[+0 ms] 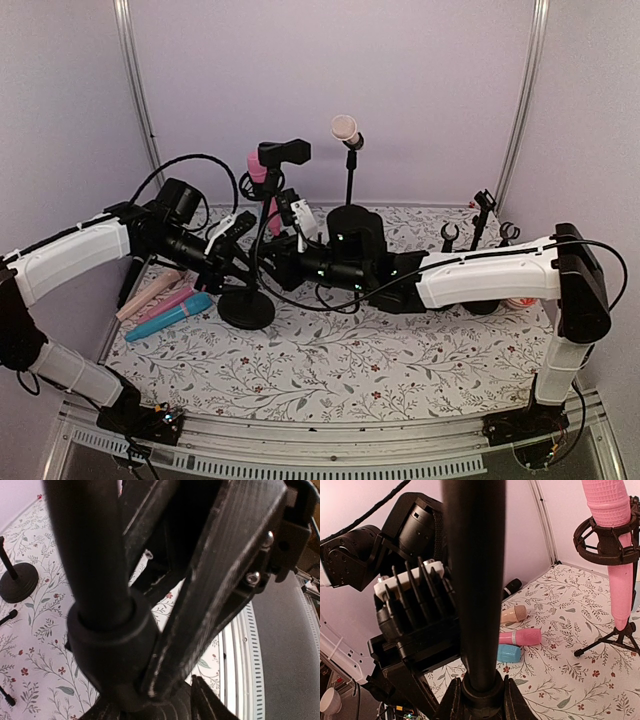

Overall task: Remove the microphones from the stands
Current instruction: Pass from the right arm to the left

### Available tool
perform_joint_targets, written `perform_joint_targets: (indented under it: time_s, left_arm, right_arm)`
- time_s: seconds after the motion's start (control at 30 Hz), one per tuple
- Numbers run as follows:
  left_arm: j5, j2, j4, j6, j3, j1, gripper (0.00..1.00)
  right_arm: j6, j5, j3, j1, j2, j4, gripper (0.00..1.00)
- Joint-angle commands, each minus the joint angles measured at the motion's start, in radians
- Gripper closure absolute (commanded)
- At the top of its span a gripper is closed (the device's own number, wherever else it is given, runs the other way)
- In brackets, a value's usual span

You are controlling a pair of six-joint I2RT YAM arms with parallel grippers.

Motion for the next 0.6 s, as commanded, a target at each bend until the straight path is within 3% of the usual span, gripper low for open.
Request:
perform_joint_targets:
  time_s: [0.0,0.23,0.4,0.47,0.5,0.57]
  left_arm:
    - [0.039,-0.032,-0.022,0.02,-0.026,-0.008,0.58]
    - [0.047,-0.036,-0.034,0.033,-0.041,-0.005,0.75]
    - [0.063,-0.036,-0.04,0.034,-0.034,-0.005,0.99]
    - [0.062,-0.037,-0.04,0.033,-0.027,-0.005,1.0]
    - [0.059,-0.038,-0.04,0.031,-0.022,-0.004,1.0]
    - [0.052,-0.04,-0.039,0.023,-0.008,-0.002,1.0]
  right_arm:
    - [0.011,0.011,0.034,-0.002,-0.083,0.11,1.0]
    - [0.018,0.005,0.034,-0.002,-0.092,0.12,1.0]
    - [0.027,-0.011,0.032,-0.002,-0.091,0.133,1.0]
    - [0.032,-0.019,0.031,0.0,-0.087,0.132,1.0]
    - [0.038,-0.019,0.031,0.0,-0.086,0.129,0.9]
    - [0.047,-0.004,0.032,0.0,-0.081,0.11,0.58]
